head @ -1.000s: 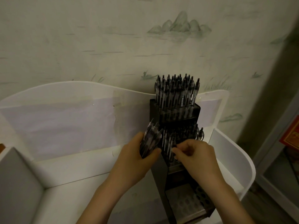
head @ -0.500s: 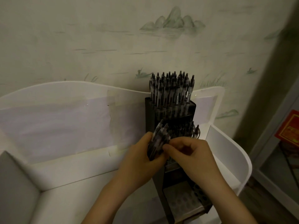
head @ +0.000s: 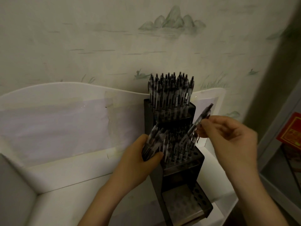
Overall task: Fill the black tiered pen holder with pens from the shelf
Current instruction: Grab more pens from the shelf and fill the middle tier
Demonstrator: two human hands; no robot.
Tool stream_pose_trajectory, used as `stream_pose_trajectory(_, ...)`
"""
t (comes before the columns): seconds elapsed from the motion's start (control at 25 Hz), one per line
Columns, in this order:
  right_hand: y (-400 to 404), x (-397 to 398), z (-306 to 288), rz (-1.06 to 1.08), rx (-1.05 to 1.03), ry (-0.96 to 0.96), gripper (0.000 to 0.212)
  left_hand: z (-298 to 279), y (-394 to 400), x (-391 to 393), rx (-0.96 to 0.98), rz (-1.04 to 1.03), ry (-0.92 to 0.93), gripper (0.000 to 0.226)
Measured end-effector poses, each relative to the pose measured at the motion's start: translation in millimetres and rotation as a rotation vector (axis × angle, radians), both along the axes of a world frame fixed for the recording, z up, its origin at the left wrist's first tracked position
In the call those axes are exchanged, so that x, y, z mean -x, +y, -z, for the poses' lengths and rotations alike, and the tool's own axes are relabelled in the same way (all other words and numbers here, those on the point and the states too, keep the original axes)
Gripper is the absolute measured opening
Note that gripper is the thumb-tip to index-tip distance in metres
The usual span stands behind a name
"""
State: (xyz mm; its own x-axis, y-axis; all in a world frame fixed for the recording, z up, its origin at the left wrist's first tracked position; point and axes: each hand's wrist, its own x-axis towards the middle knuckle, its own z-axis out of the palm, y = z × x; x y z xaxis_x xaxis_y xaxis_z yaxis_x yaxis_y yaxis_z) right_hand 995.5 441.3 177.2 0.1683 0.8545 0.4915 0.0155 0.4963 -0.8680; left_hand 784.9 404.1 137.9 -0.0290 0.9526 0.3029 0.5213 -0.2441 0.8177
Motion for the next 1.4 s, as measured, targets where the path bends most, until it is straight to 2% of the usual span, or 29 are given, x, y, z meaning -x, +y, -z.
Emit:
stream_pose_trajectory(0.12, 4, 5, 17, 0.055, -0.009, -0.199, 0.007, -4, 1, 0, -0.012, -0.008, -0.007, 0.016)
stream_pose_trajectory(0.44, 12, 18, 52, 0.016, 0.017, -0.373, 0.009, -7, 1, -1, -0.010, -0.008, -0.044, 0.016)
stream_pose_trajectory(0.72, 17, 15, 48, -0.007, 0.039, -0.464, 0.005, -9, 1, -2, -0.009, 0.005, -0.044, 0.016)
stream_pose_trajectory(0.8, 18, 15, 51, -0.026, 0.078, -0.554, 0.009, -9, 1, -2, -0.012, 0.007, -0.047, 0.016)
stream_pose_trajectory(0.88, 15, 19, 60, -0.022, 0.115, -0.626, 0.004, -10, 0, -2, -0.025, 0.005, -0.038, 0.016)
stream_pose_trajectory(1.04, 15, 20, 64, 0.002, 0.112, -0.634, 0.007, -11, -1, -2, -0.037, 0.017, -0.038, 0.019)
stream_pose_trajectory(1.16, 10, 17, 56, 0.003, 0.093, -0.622, 0.017, -10, -2, -3, -0.031, 0.037, -0.044, 0.017)
stream_pose_trajectory(1.24, 5, 16, 49, 0.004, 0.074, -0.555, 0.020, -8, -2, -3, -0.032, 0.034, -0.035, 0.016)
stream_pose_trajectory(1.4, -7, 22, 33, -0.061, 0.026, -0.372, 0.009, -5, 2, -7, -0.050, 0.032, 0.017, 0.016)
